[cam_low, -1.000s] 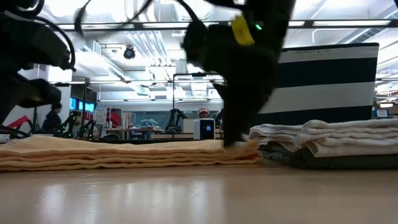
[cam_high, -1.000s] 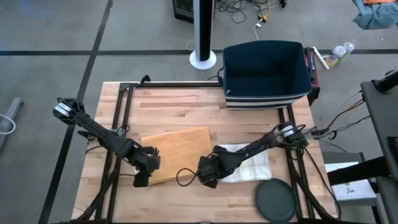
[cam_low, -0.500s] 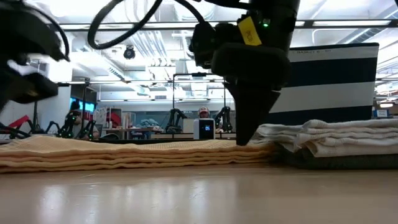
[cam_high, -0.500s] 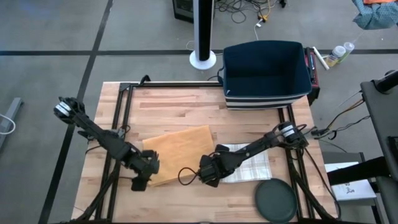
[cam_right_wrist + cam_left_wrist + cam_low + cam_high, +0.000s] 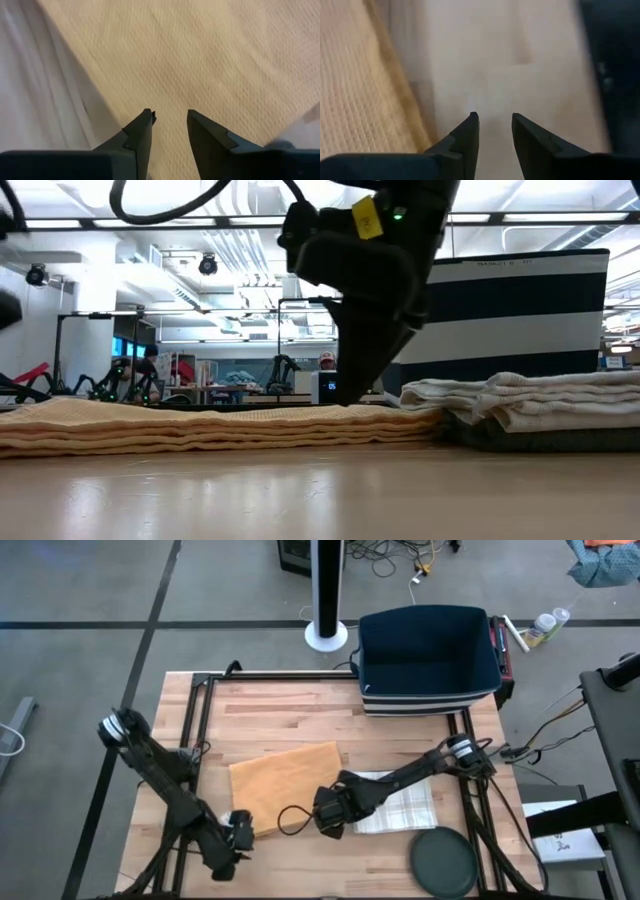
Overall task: Fold kitchen towel into neat rectangle
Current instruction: Fold the orange towel
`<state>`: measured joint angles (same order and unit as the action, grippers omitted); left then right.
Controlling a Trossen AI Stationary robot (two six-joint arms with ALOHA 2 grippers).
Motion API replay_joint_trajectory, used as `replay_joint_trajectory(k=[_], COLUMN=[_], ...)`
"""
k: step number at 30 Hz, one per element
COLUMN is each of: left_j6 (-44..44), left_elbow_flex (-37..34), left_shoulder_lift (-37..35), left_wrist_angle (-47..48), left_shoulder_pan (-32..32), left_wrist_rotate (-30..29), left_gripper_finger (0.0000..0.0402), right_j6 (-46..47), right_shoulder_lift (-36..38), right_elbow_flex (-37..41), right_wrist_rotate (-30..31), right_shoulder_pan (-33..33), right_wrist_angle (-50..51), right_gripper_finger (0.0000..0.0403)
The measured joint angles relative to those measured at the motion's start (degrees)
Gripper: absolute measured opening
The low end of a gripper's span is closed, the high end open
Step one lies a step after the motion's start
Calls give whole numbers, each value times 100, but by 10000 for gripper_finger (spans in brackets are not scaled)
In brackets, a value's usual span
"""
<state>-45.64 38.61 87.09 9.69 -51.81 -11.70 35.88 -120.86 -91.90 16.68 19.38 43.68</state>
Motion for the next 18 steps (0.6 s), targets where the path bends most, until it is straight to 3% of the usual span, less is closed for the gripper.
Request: replay_joint_trajectory(k=[7,18], left_j6=[-365,-1234], left_elbow_flex=[20,-14], left_shoulder_lift=[474,105], left_wrist_angle=[221,1742], left_shoulder_pan=[44,-13], left_wrist_rotate=[-506,-847], left_gripper_finger=[84,100], right_j6=[6,7], right_shoulder_lift=[0,0], right_elbow_flex=[-4,2], right_wrist_rotate=[-19,-43], right_shoulder_pan=[-3,40], right_wrist_angle=[-116,-12], right_gripper_finger=[115,98])
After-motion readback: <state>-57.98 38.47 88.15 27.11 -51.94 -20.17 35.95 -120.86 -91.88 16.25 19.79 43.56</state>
